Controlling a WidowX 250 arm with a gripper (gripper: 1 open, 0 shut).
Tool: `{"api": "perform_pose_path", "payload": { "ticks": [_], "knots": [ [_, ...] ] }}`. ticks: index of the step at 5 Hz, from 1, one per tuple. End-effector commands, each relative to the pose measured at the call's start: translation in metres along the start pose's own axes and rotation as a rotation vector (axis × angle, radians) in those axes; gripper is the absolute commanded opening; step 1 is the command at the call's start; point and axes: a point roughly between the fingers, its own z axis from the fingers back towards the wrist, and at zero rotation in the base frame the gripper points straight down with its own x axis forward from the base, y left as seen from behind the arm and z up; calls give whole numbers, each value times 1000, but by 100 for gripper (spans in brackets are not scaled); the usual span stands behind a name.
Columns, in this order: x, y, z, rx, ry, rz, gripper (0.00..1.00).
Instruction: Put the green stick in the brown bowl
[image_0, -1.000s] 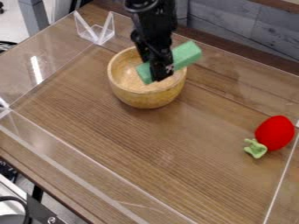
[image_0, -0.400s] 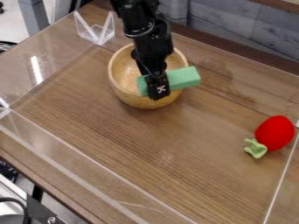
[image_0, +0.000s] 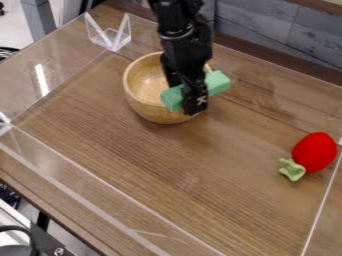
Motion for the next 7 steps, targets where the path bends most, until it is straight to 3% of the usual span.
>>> {"api": "perform_pose_path", "payload": {
  "ticks": [1, 2, 4, 5, 6, 7],
  "knots": [
    [11, 11, 22, 56, -66, -18, 100],
    [10, 14, 19, 55, -64, -31, 0],
    [6, -1, 19, 66, -63, 5, 0],
    [5, 11, 21, 87, -56, 88, 0],
    [1, 24, 31, 74, -70, 91, 100],
    [9, 36, 52, 79, -97, 97, 100]
  ]
}}
